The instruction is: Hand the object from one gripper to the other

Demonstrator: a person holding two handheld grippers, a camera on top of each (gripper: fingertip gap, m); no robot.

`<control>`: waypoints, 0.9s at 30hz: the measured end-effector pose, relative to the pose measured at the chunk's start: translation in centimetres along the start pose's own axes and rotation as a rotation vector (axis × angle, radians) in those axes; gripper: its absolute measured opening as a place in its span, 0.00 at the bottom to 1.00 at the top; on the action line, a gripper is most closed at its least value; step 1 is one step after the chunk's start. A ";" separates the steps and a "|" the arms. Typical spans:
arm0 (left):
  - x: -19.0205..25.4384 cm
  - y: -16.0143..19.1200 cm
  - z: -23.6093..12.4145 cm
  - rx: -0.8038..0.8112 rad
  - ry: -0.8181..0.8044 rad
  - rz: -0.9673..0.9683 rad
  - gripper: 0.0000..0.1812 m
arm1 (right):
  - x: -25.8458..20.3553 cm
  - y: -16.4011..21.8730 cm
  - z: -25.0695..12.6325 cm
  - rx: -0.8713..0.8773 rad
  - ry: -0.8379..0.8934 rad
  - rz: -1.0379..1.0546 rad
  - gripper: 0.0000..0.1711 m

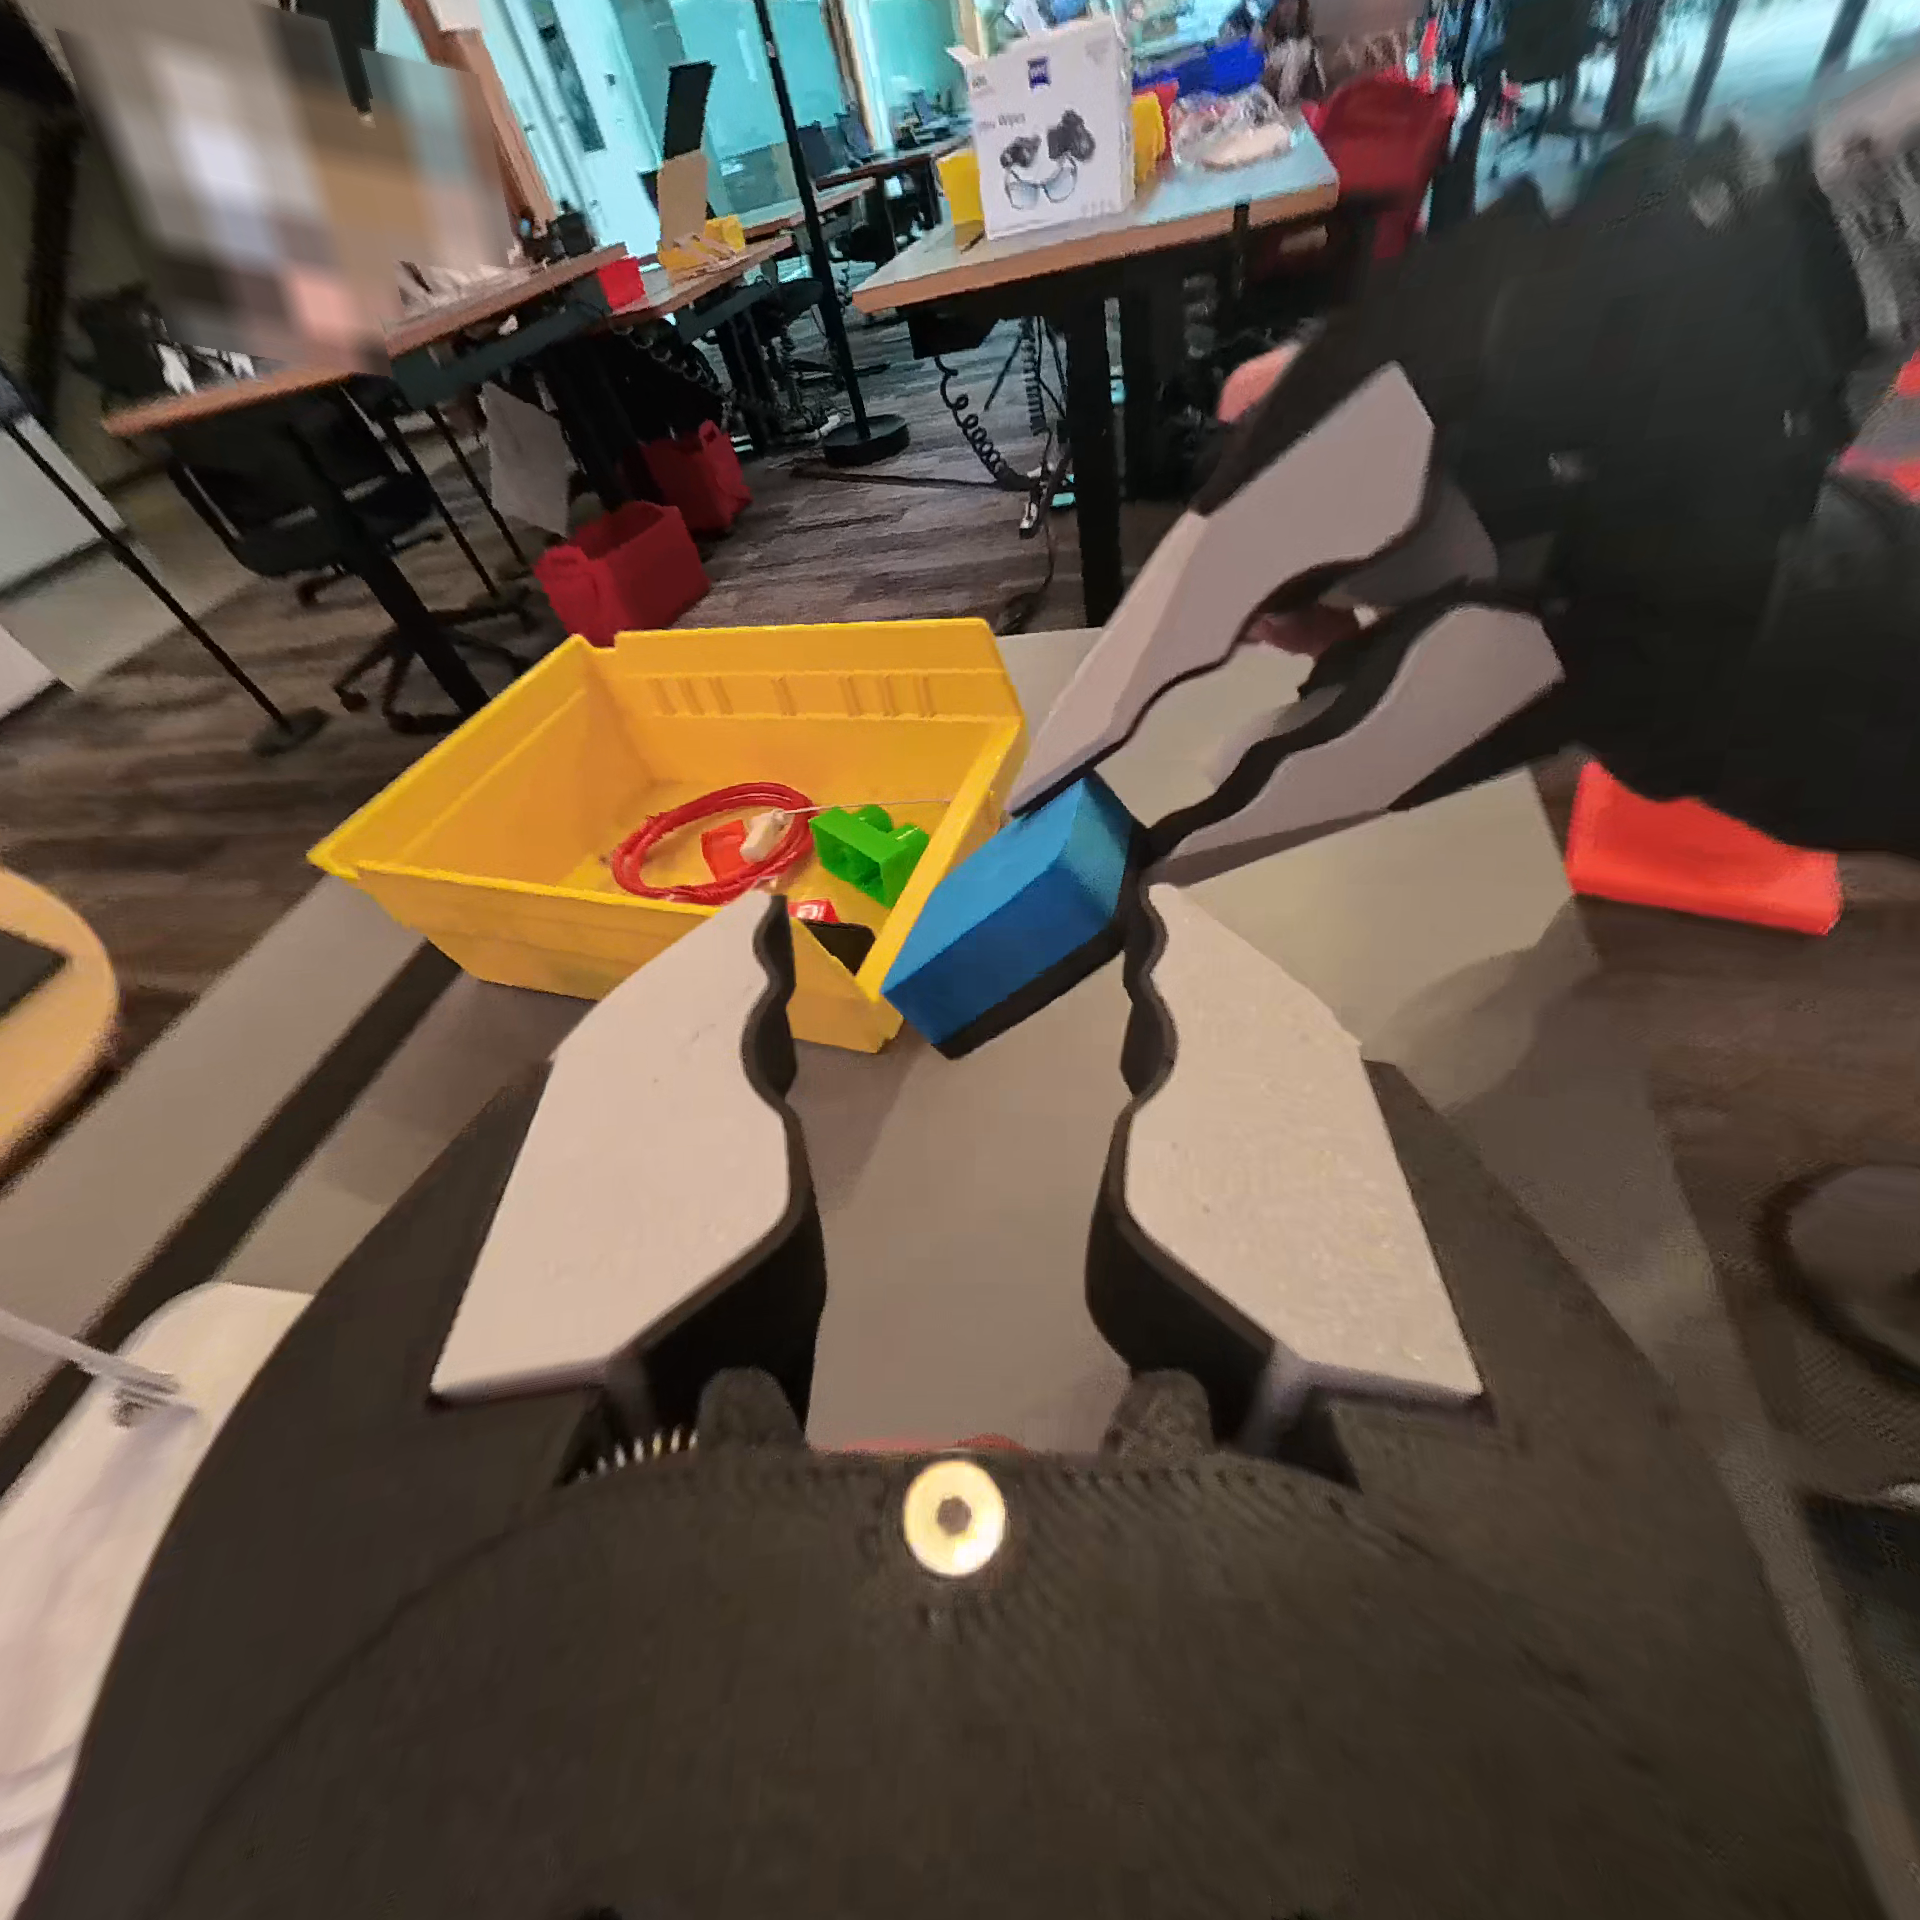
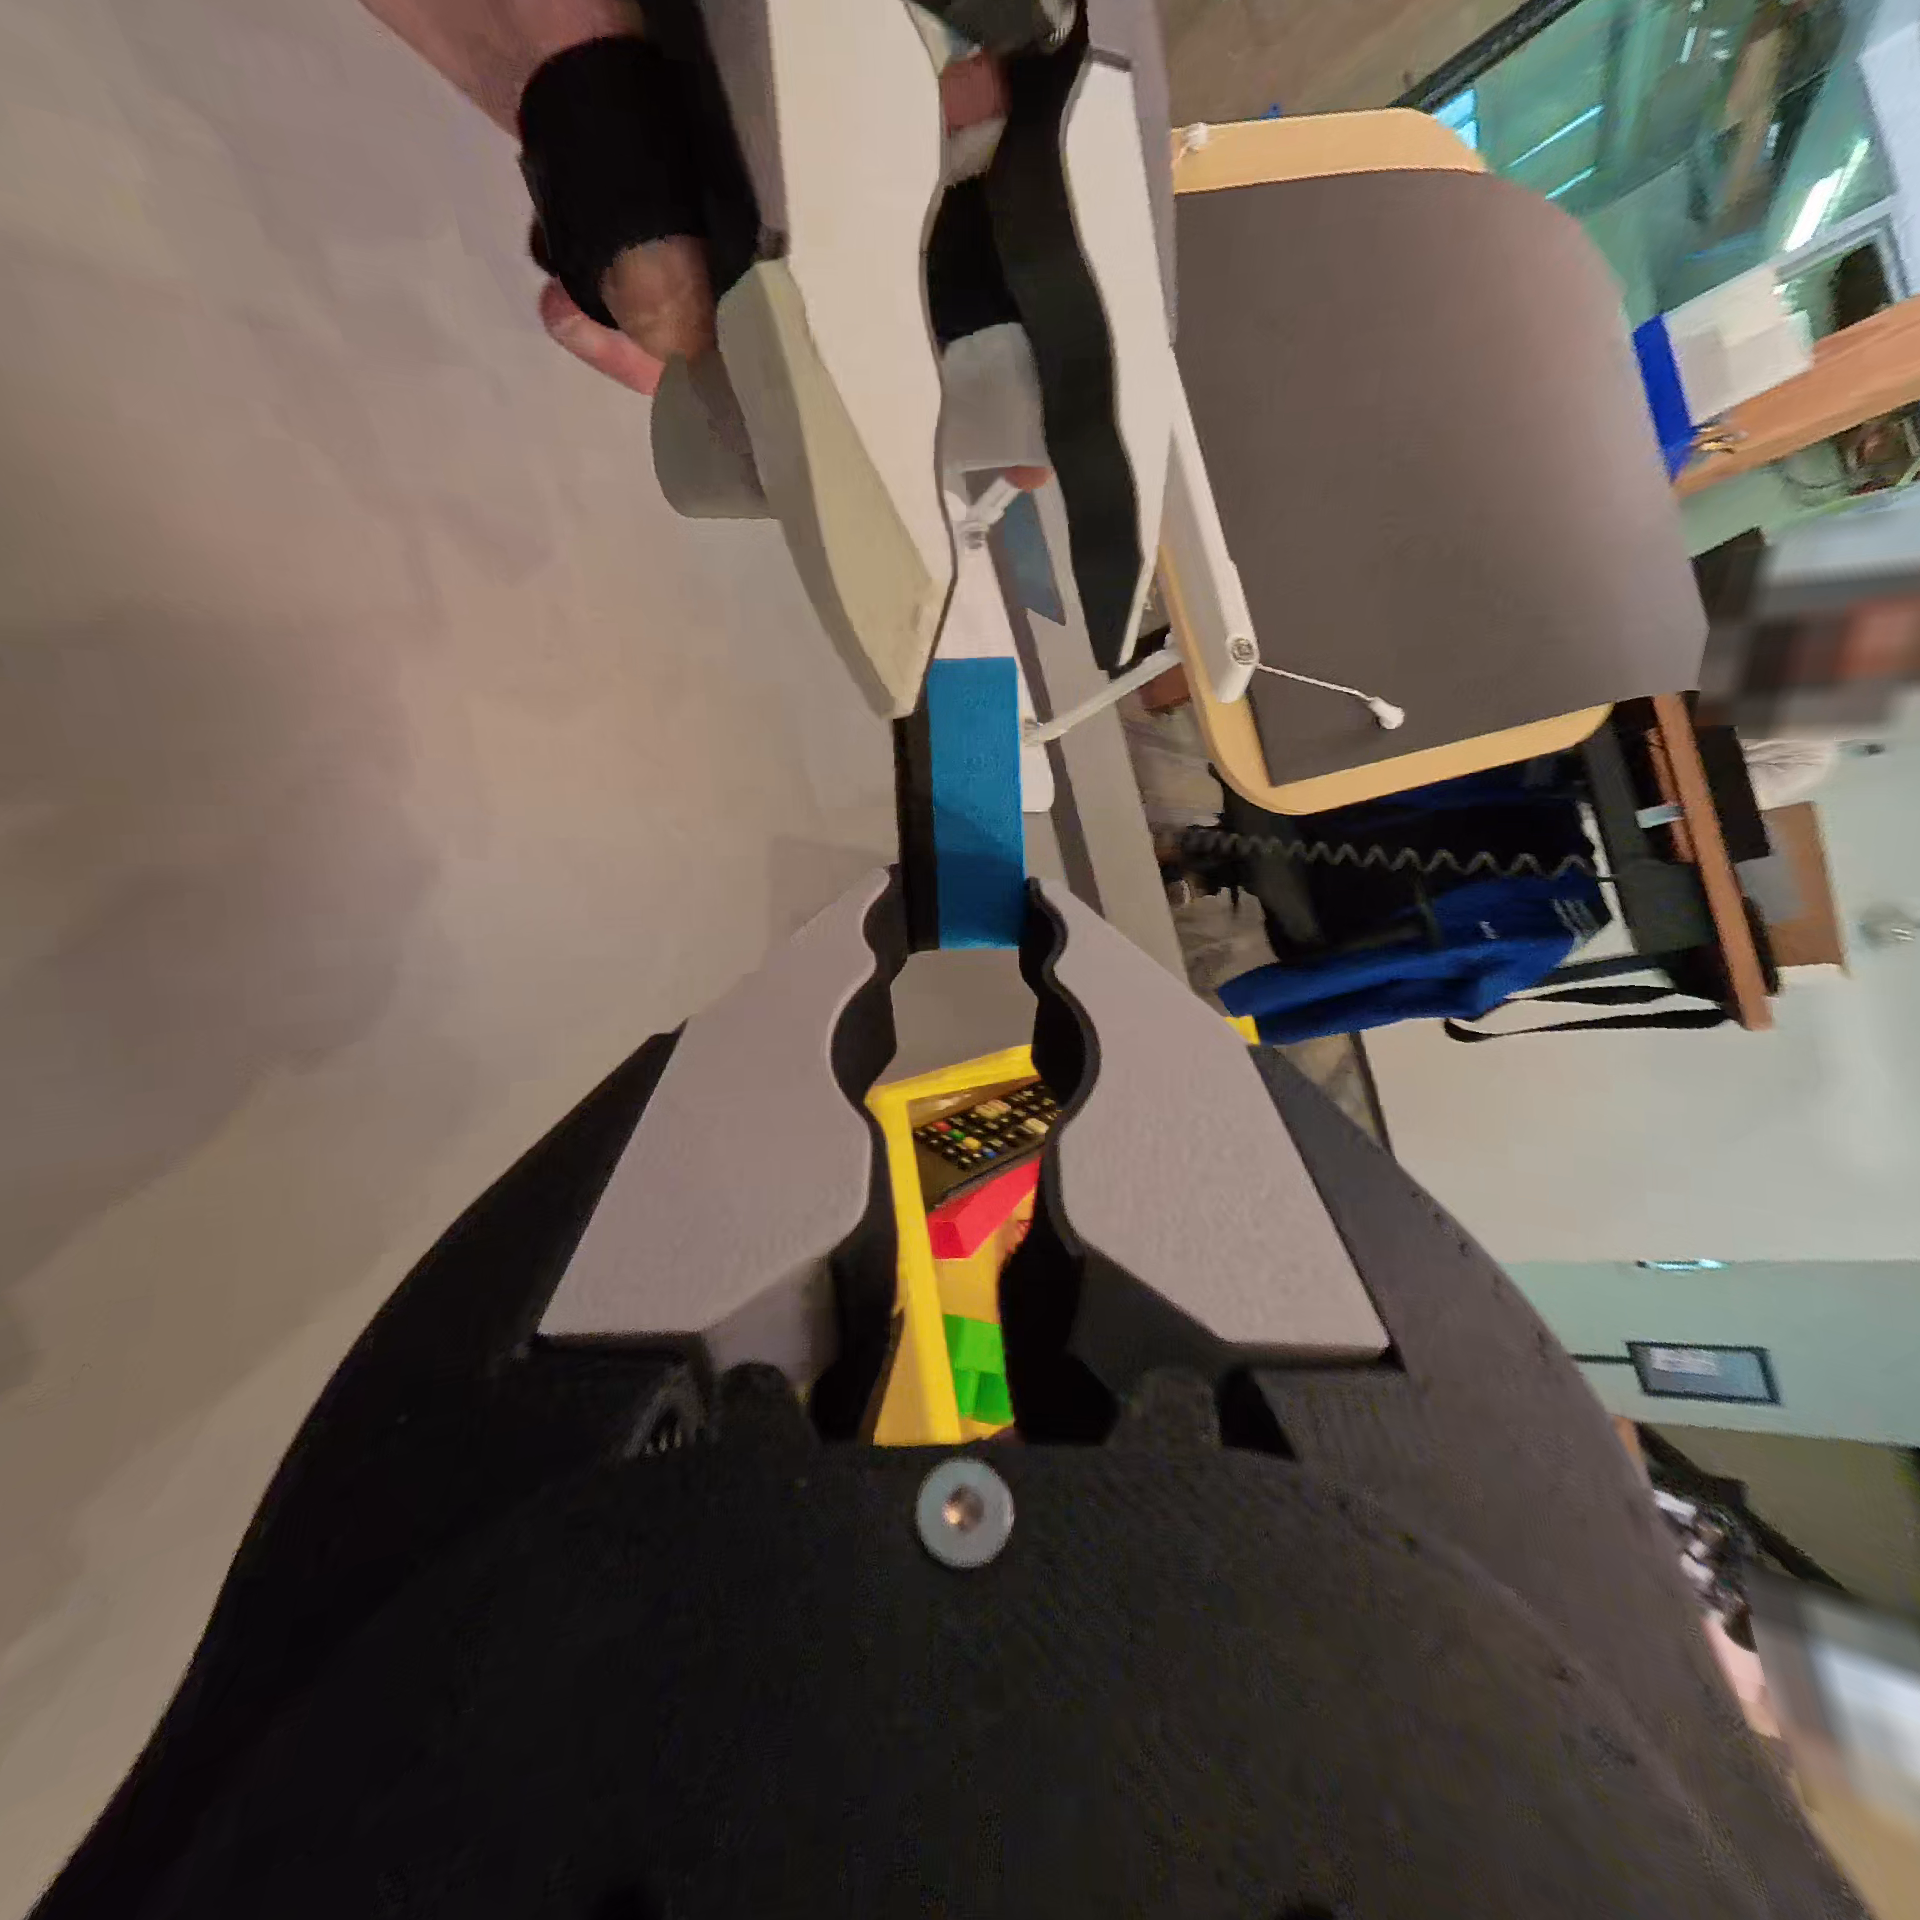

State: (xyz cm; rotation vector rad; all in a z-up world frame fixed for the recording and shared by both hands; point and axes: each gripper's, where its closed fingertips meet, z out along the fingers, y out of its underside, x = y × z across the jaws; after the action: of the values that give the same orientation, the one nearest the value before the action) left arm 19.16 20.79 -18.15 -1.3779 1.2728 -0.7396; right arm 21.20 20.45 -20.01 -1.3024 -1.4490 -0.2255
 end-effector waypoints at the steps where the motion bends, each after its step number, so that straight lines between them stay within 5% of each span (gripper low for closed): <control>1: 0.3 0.0 0.0 -0.010 0.004 0.061 0.32 | -0.2 0.0 0.0 0.002 -0.019 0.003 0.10; 8: 1.5 0.5 0.1 -0.116 -0.001 0.449 0.27 | -0.6 0.0 -0.1 0.004 -0.125 0.036 0.10; 15: 2.4 1.1 1.0 -0.183 0.006 0.567 0.13 | -1.3 0.2 0.0 -0.009 -0.191 0.038 0.10; 23: 2.5 1.0 1.2 -0.178 0.016 0.466 0.12 | -0.5 0.1 -0.2 0.012 -0.140 0.053 0.13; 27: 1.5 0.4 1.2 -0.143 0.053 0.187 0.12 | 1.0 0.5 -0.3 -0.019 0.019 -0.014 0.29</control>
State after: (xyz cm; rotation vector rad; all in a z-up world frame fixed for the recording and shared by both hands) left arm 20.52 19.75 -19.13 -1.3376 1.4985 -0.5685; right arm 21.97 21.00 -19.31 -1.3024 -1.4433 -0.2606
